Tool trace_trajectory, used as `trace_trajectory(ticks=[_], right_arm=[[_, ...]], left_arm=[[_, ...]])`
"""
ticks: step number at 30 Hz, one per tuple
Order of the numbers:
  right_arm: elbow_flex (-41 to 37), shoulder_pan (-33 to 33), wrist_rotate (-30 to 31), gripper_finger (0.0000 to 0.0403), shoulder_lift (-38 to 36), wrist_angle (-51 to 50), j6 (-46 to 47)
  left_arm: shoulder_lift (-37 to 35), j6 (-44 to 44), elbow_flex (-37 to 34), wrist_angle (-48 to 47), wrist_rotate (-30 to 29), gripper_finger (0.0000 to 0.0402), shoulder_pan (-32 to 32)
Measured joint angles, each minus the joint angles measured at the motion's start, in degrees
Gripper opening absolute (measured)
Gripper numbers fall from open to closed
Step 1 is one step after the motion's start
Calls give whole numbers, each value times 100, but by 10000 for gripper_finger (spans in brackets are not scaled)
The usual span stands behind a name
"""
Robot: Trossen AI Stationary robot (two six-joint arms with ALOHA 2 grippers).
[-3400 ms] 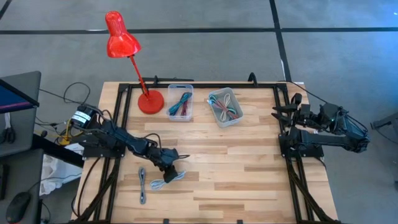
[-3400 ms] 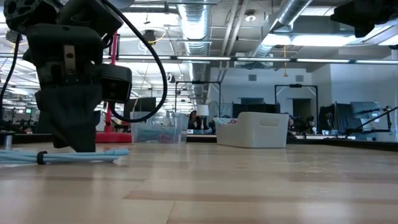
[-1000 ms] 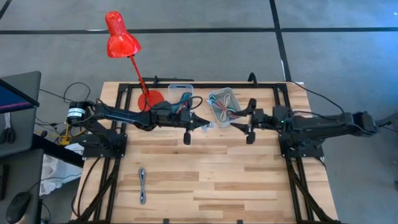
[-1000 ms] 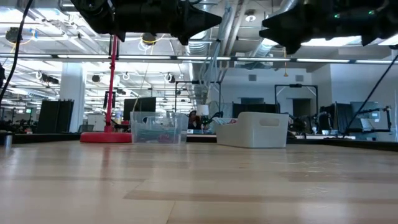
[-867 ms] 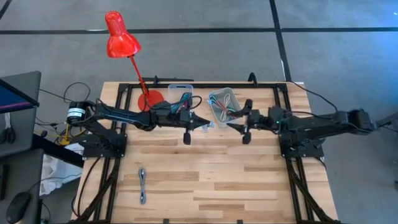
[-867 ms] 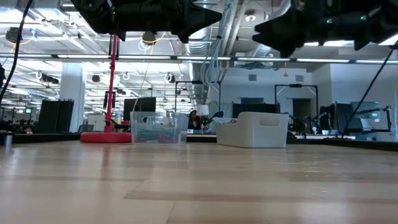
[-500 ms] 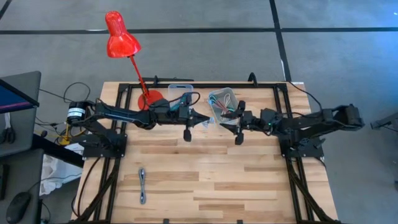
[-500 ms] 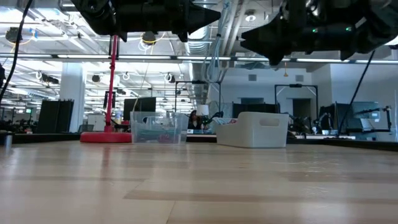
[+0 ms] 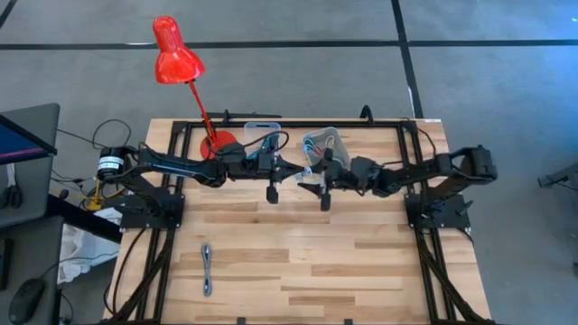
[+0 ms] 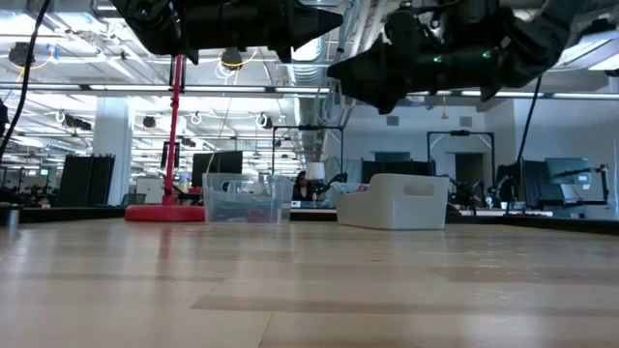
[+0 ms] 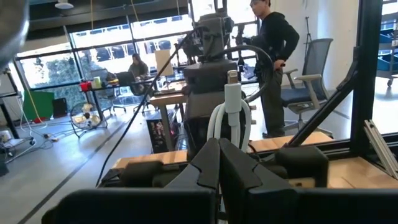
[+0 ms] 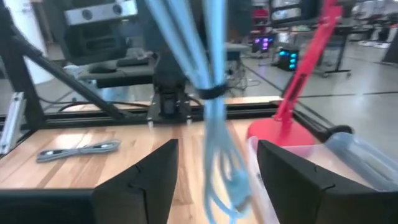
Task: Pick & Place USB Port
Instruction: Put the light blue USB cable into the gray bin
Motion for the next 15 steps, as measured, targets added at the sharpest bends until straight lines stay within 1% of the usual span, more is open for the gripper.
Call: trace_trajectory(ticks=[4,7,10,15], right_arm=[[263,2,-94,214,319,2,2],[377,0,-94,195,444,4,0],[380,-13,-93,152,433,-14,-64],[380,-11,-94,54,431,14,-142]], left_arm=[[0,-15,0,0,9,1,0],[0,-43,0,-2,92,1,0],[0,-44,0,-16,95,1,0],[0,-42,0,-23,94,1,0]])
